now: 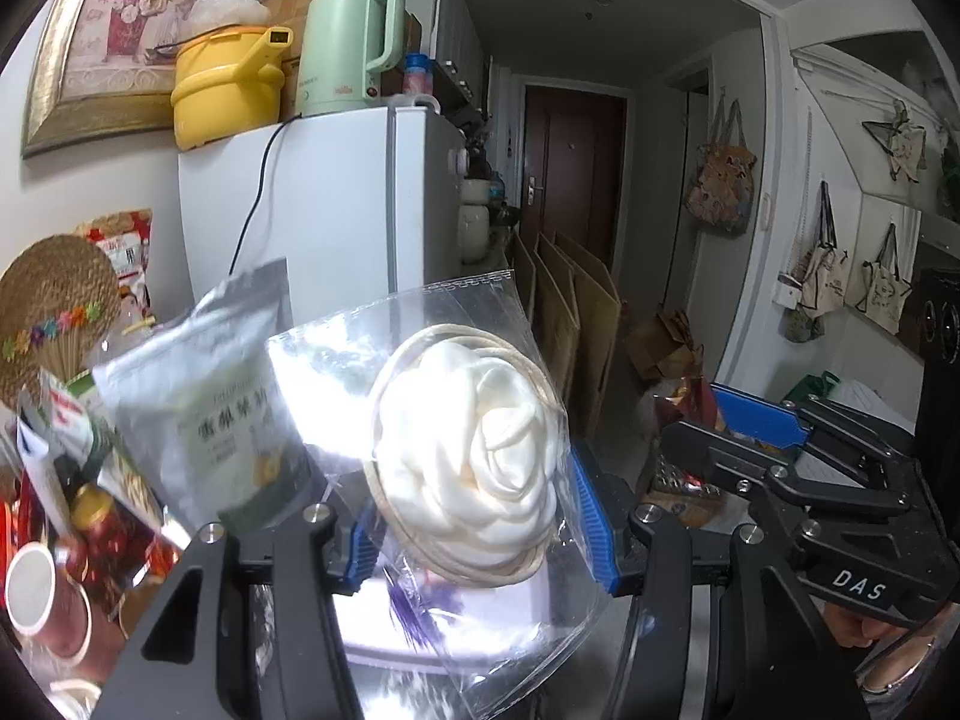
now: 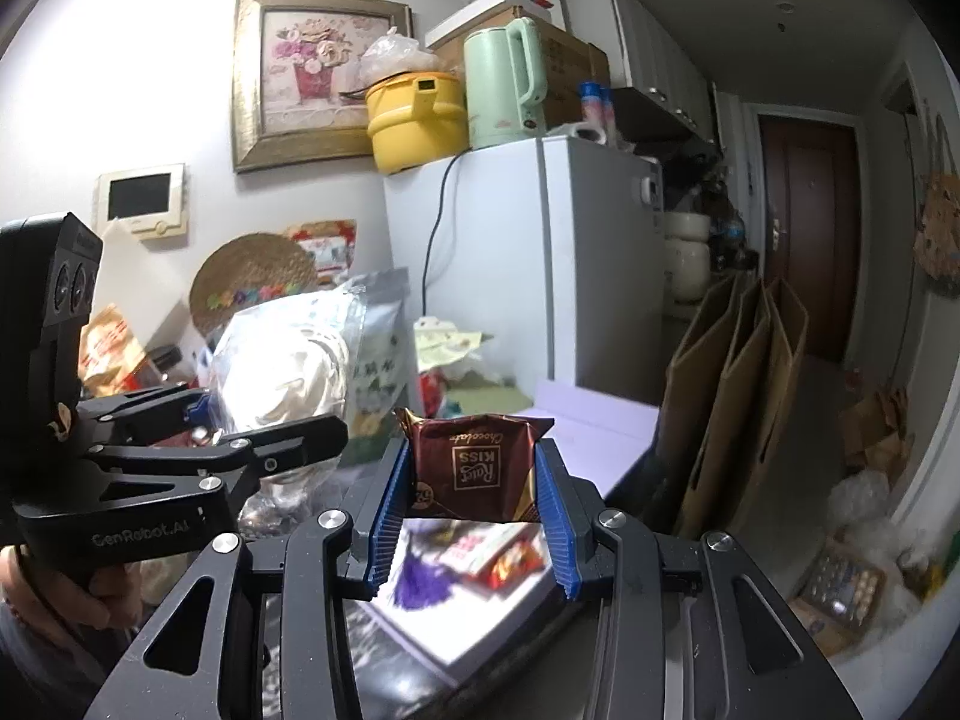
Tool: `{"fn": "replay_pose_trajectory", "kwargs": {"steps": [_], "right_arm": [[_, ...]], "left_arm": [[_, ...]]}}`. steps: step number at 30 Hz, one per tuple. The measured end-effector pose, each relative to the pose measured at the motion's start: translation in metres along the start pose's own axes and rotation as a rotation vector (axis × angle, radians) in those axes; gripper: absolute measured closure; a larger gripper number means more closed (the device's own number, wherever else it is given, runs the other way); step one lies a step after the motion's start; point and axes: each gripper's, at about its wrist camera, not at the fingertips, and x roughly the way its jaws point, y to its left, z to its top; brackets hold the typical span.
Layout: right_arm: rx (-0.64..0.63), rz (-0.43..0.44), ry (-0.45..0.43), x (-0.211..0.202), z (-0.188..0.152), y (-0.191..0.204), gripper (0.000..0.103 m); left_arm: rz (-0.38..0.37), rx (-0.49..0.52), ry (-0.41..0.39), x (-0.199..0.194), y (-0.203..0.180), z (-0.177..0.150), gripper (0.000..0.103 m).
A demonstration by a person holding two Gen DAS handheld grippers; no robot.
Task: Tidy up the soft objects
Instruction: 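Lift the pastry bag with the left tool while the right tool lifts the chocolate, then lower both held items into the gift box and open both tools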
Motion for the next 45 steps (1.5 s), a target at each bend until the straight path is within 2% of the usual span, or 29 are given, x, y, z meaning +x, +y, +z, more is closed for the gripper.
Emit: {"fn": "replay_pose_trajectory", "kwargs": {"steps": [4,9,15,19,25,31,45], "right_arm": [[-0.012,-0.006,-0.016,0.019,0.018,-0.008,0.062],[-0.023,0.004,-0.012,0.045,0.036,-0.015,0.062],[0.005,0.052,0.045,0.086,0.049,-0.018,0.062],[-0.001,0.039,0.075,0.107,0.051,-0.015,0.062],[-0.009,0.012,0.118,0.132,0.048,-0.017,0.062],[0.003,-0.012,0.177,0.157,0.037,-0.026,0.062],[0.018,-0.029,0.348,0.210,-0.011,-0.041,0.062]], "left_arm": [[0.009,-0.008,-0.011,0.019,0.015,0.017,0.049],[0.073,0.015,-0.025,0.043,0.029,0.033,0.049],[0.109,0.028,-0.004,0.073,0.042,0.041,0.049],[0.109,0.030,0.028,0.093,0.048,0.041,0.049],[0.112,0.055,0.063,0.118,0.049,0.033,0.049],[0.094,0.039,0.143,0.146,0.053,0.021,0.049],[0.084,0.013,0.328,0.199,0.065,-0.030,0.049]]}}
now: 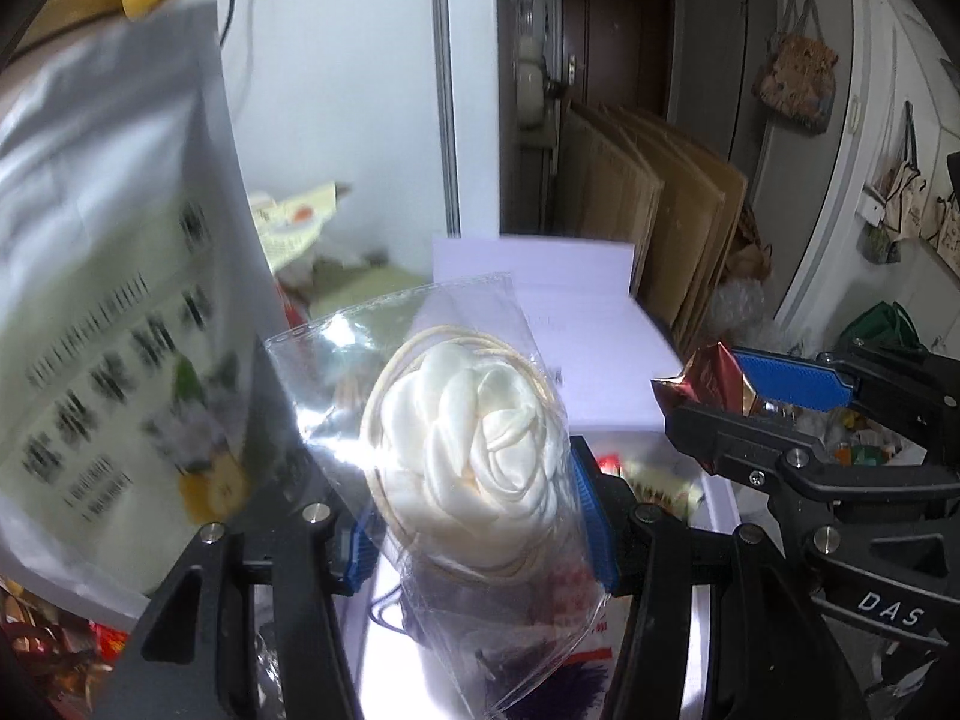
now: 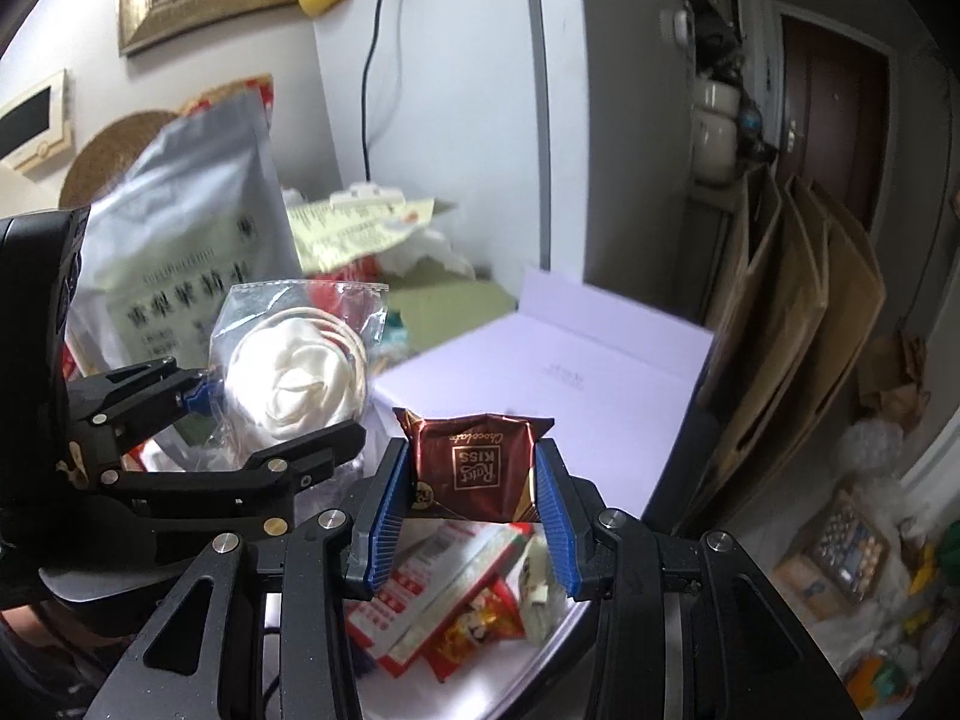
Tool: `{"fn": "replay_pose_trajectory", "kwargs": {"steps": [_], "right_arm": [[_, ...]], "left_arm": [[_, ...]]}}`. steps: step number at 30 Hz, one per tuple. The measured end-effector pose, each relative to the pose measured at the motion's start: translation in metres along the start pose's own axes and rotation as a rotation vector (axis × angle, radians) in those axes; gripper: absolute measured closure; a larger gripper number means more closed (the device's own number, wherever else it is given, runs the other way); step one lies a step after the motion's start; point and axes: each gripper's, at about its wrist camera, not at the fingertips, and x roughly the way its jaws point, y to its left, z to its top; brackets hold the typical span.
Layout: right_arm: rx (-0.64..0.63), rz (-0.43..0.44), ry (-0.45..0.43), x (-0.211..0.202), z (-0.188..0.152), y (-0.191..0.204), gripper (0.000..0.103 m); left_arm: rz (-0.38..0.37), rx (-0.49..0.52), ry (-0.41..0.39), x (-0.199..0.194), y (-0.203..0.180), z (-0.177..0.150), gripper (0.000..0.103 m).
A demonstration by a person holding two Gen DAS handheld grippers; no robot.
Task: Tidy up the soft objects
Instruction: 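Lower both held items into the gift box and open both tools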
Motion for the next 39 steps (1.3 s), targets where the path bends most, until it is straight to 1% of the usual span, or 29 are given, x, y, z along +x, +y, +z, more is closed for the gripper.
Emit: {"fn": "replay_pose_trajectory", "kwargs": {"steps": [5,9,14,20,25,27,29,32,36,39], "right_arm": [[0.003,0.018,0.071,0.018,-0.019,-0.001,0.062],[0.002,0.028,0.111,0.029,-0.029,-0.003,0.062],[0.019,0.047,0.166,0.044,-0.034,-0.009,0.062],[0.034,0.025,0.202,0.064,-0.046,-0.017,0.062],[0.029,0.011,0.197,0.069,-0.051,-0.019,0.061],[0.020,0.004,0.197,0.070,-0.051,-0.018,0.059],[0.010,0.009,0.193,0.070,-0.052,-0.018,0.059],[-0.022,0.024,0.163,0.063,-0.051,-0.015,0.057],[0.007,0.079,0.171,0.057,-0.050,-0.019,0.050],[0.011,0.082,0.168,0.052,-0.049,-0.020,0.048]], "left_arm": [[-0.007,0.010,0.072,0.017,-0.001,-0.018,0.049],[-0.042,-0.006,0.134,0.033,-0.001,-0.028,0.049],[-0.011,0.022,0.154,0.042,-0.005,-0.032,0.050],[0.020,0.075,0.150,0.047,-0.011,-0.036,0.049],[0.044,0.105,0.147,0.048,-0.015,-0.039,0.050],[0.047,0.110,0.146,0.048,-0.015,-0.039,0.050],[0.044,0.108,0.147,0.048,-0.014,-0.038,0.050],[0.032,0.092,0.155,0.045,-0.012,-0.038,0.050],[0.028,0.088,0.155,0.042,-0.013,-0.042,0.050],[0.035,0.091,0.150,0.038,-0.014,-0.046,0.049]]}}
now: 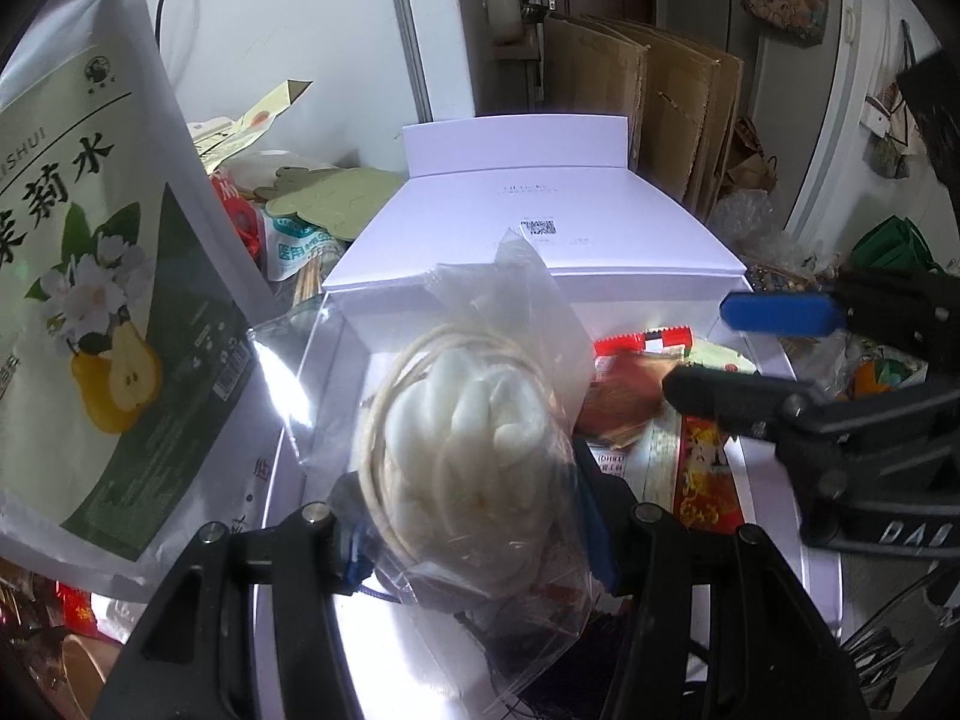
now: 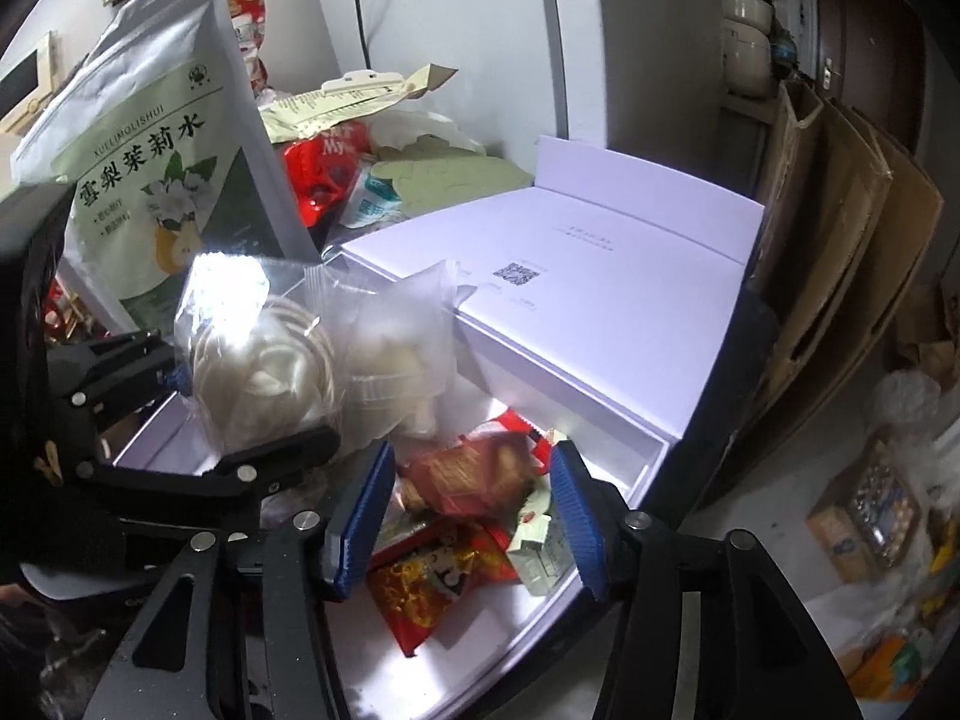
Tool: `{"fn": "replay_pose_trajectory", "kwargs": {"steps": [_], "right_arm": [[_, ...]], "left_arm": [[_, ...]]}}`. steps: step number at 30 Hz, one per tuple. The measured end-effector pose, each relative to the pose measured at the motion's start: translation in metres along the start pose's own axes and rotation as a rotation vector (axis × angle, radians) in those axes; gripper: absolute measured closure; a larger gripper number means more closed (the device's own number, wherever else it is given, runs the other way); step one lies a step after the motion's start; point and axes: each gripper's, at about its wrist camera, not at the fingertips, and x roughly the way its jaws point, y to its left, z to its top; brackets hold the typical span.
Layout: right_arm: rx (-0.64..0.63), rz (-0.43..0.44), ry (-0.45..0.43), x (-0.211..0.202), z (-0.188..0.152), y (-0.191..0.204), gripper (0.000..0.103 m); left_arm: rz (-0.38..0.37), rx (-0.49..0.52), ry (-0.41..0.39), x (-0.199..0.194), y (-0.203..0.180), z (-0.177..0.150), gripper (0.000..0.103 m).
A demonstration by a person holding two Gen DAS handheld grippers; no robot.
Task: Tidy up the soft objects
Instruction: 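Lower both held items into the gift box and open both tools, then withdraw both tools from the box back toward the counter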
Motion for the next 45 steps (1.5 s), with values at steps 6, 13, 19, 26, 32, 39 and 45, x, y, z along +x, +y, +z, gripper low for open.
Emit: {"fn": "replay_pose_trajectory", "kwargs": {"steps": [6,13,19,26,32,39,45], "right_arm": [[0.022,0.003,-0.007,-0.010,0.000,-0.003,0.043],[0.016,-0.012,-0.021,-0.028,-0.001,0.000,0.043],[-0.003,-0.039,-0.026,-0.040,-0.005,0.004,0.043],[0.001,-0.045,-0.019,-0.047,-0.010,0.006,0.039],[-0.012,-0.059,-0.035,-0.056,-0.010,0.012,0.038],[-0.025,-0.070,-0.077,-0.074,0.001,0.021,0.036],[-0.031,-0.095,-0.141,-0.098,0.016,0.028,0.036]], "left_arm": [[-0.027,-0.059,0.006,-0.006,0.004,-0.007,0.049],[-0.038,-0.065,0.034,-0.011,-0.002,-0.013,0.049],[-0.045,-0.095,0.060,-0.012,0.000,-0.010,0.047],[0.000,-0.095,0.004,-0.030,0.001,-0.006,0.020],[0.009,-0.122,-0.028,-0.046,0.007,0.002,0.020],[0.012,-0.148,-0.109,-0.079,0.015,0.020,0.020],[0.036,-0.143,-0.189,-0.115,0.020,0.034,0.020]]}}
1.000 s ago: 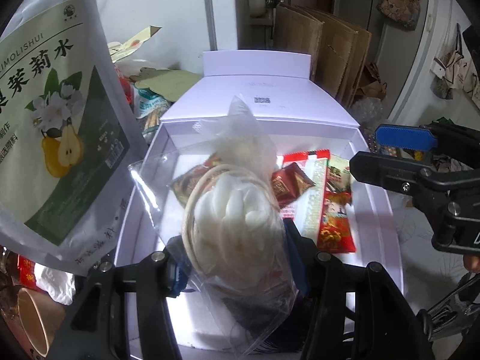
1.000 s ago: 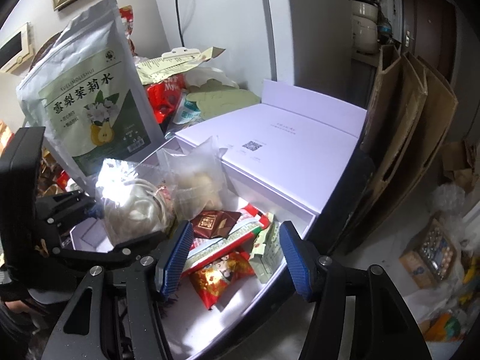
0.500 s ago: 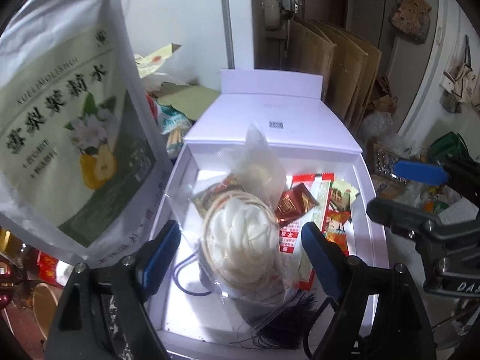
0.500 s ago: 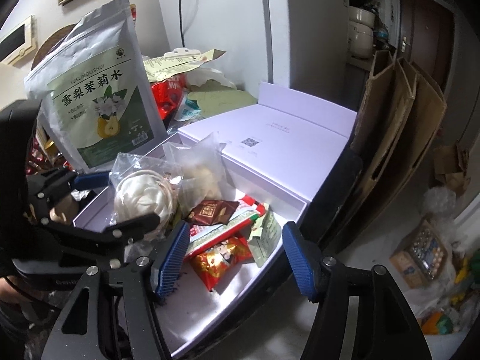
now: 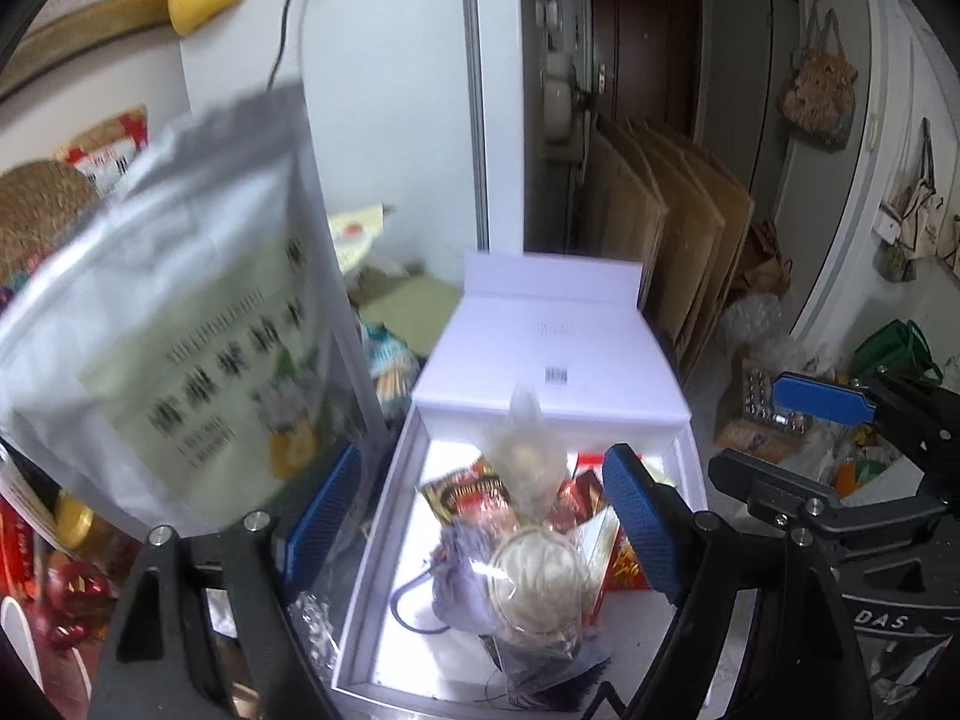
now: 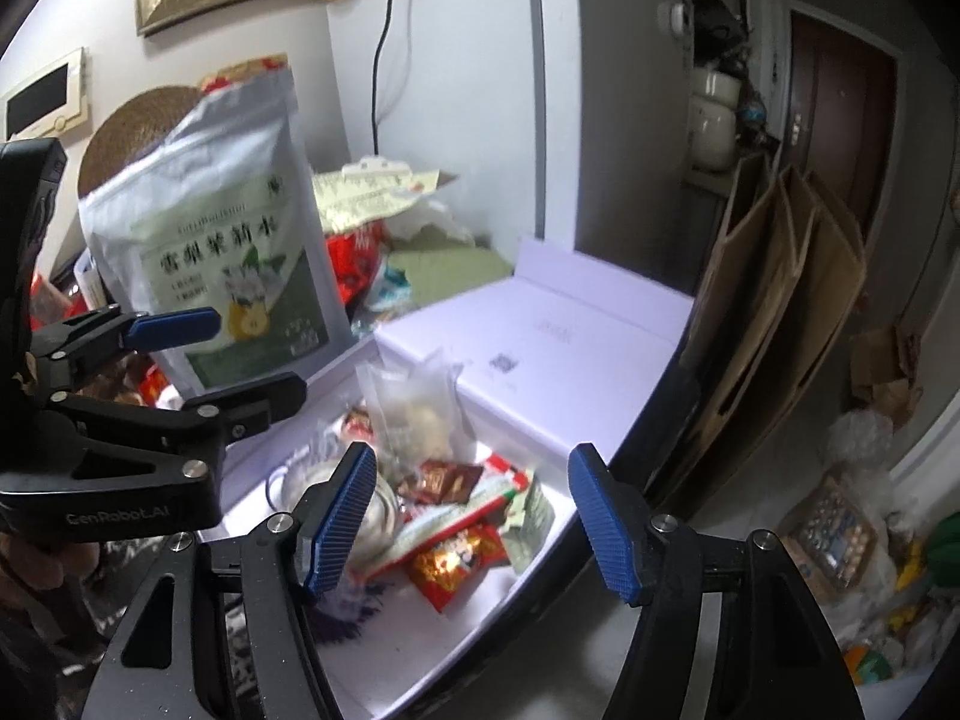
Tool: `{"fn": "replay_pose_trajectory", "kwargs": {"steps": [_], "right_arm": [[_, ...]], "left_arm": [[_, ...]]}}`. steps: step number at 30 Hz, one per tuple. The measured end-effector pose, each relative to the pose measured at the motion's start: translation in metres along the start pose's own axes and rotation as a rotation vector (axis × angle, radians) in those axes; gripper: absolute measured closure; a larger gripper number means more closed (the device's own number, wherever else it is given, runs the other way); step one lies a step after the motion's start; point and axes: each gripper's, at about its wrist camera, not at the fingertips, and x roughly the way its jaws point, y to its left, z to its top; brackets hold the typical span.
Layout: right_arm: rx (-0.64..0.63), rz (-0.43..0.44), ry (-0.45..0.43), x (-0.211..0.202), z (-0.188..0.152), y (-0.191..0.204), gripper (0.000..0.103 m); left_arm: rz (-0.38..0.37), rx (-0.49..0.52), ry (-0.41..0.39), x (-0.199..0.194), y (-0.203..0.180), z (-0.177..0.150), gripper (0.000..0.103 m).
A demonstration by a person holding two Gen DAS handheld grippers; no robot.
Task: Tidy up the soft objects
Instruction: 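Withdraw both tools from the box back toward the counter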
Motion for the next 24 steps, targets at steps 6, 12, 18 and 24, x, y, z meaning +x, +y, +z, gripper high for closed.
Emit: {"fn": "replay_pose_trajectory", "kwargs": {"steps": [6,12,18,24], "right_arm": [[0.006,-0.011,-0.070,-0.028,0.017,0.002,0.034],[0.012,-0.024,-0.149,-0.064,0.024,0.008,0.029],[-0.001,-0.060,-0.232,-0.106,0.022,0.021,0.020],[-0.008,-0.114,-0.296,-0.146,0.010,0.039,0.016]], "left_arm": [[0.017,0.002,-0.084,-0.041,0.005,0.017,0.020],[0.034,-0.008,-0.143,-0.079,0.009,0.019,0.020],[0.029,0.023,-0.185,-0.111,0.000,0.010,0.020],[0.024,0.028,-0.237,-0.150,-0.007,-0.006,0.020]]}}
